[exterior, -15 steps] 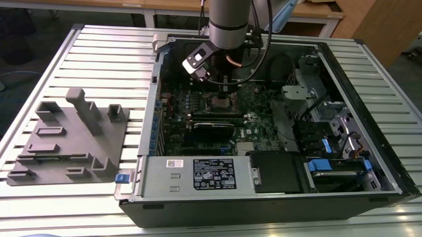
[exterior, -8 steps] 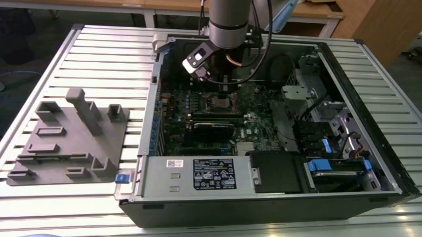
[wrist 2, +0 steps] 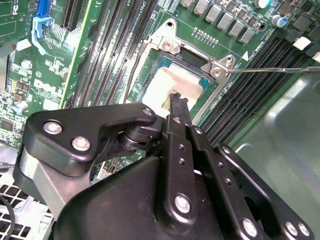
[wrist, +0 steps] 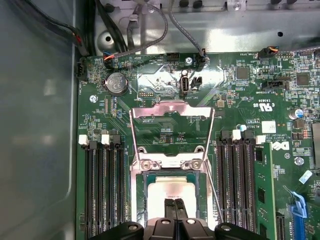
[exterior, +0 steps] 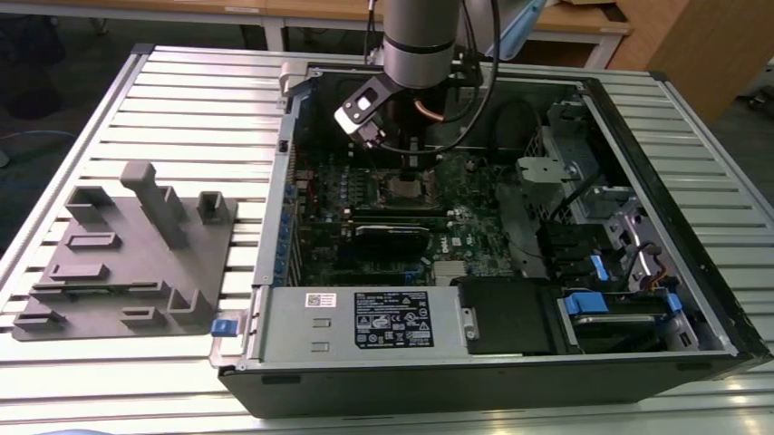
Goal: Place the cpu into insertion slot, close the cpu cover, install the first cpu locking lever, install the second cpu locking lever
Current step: 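Close the cpu cover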
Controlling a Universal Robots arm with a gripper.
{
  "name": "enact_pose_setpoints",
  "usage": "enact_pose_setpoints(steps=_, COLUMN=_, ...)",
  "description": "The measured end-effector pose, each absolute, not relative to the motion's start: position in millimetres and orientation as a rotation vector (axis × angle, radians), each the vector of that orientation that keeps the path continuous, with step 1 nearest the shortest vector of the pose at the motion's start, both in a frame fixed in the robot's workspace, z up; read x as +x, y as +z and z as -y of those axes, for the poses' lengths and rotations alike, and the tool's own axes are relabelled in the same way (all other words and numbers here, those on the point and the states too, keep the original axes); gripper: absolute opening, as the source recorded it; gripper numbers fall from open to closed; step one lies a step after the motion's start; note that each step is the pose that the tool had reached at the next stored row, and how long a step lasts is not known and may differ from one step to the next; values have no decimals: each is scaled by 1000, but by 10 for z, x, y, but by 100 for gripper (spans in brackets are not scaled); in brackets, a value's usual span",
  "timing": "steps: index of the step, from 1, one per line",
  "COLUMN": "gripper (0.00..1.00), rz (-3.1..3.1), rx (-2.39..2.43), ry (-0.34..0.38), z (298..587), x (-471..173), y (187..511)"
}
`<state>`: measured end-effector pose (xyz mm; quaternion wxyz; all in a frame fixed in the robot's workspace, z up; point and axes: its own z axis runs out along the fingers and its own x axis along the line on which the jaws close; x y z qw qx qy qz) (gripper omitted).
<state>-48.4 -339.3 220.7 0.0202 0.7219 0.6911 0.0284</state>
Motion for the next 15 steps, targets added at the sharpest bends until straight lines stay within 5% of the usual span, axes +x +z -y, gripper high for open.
enact_pose_setpoints(steps=15, gripper=11, rz=-2146, rx=2242, ry=93, z=3393, x=-484, y=2481)
